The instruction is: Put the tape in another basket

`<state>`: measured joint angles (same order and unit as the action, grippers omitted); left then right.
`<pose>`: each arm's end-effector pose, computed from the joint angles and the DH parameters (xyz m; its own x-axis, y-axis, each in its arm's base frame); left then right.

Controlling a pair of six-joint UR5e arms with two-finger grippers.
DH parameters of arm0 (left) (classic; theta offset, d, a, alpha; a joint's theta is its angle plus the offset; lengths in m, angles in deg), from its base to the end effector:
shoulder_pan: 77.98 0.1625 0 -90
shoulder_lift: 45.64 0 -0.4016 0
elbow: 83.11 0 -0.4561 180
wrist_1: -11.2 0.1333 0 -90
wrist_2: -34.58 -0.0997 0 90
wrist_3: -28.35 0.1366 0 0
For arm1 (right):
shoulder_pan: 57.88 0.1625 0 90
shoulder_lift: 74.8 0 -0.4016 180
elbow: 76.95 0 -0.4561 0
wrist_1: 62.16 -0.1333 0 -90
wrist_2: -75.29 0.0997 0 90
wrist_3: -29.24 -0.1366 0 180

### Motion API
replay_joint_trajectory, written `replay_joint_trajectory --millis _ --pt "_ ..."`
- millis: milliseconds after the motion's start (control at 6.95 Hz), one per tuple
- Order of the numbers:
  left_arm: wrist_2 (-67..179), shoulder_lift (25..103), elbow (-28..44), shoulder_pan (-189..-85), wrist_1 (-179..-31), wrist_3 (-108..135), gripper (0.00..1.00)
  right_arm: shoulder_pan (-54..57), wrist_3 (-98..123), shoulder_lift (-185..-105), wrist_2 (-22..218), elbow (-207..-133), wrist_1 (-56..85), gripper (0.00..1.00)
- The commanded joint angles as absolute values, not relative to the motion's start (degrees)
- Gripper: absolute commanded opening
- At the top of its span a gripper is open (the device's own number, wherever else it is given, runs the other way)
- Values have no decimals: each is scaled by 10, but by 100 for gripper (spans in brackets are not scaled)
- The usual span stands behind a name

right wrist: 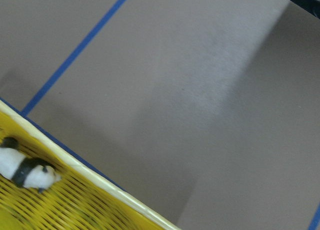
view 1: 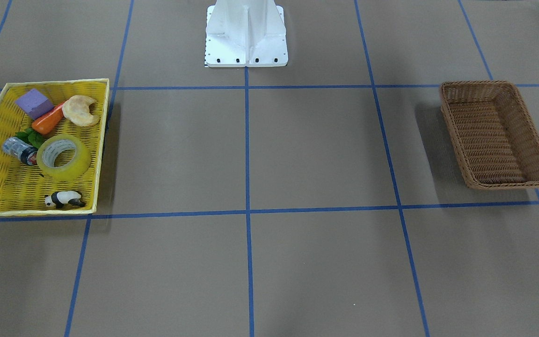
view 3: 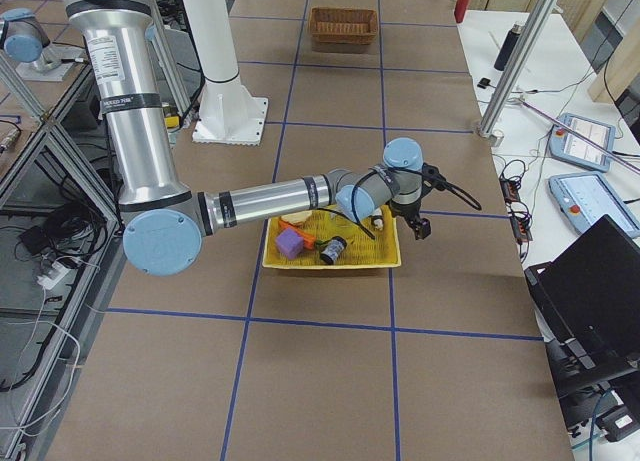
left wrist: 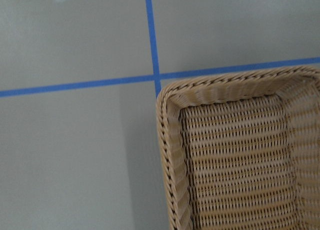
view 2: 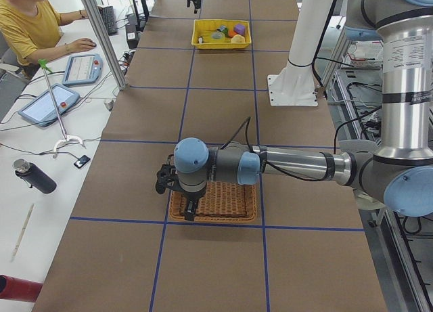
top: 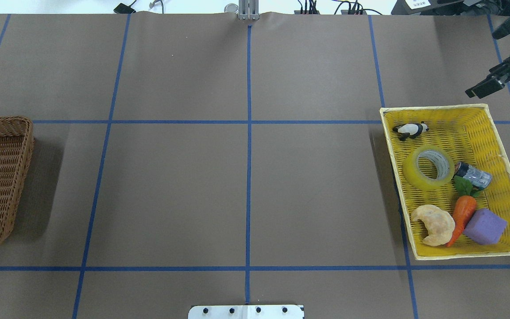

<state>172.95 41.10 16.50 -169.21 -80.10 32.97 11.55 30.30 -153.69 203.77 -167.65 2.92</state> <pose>-0.0428 -0.5406 0.5897 0.6658 0.1648 -0.7277 -0.0325 0.9808 0.1924 -0.1894 -0.6421 0.4893 0.5969 -0.6372 0.4876 0.2927 0.7387 0.6072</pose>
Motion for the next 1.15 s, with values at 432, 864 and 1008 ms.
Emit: replay_joint_trajectory --millis 432,864,1008 --pt "1733 423 152 -1693 -836 333 99 16 301 -1577 2033 -1705 30 100" --pt "1734 423 149 -1693 -847 332 99 -32 265 -1613 2007 -1735 30 94" --pt "1734 423 149 -1693 -847 332 99 -47 265 -1615 1983 -1731 30 90"
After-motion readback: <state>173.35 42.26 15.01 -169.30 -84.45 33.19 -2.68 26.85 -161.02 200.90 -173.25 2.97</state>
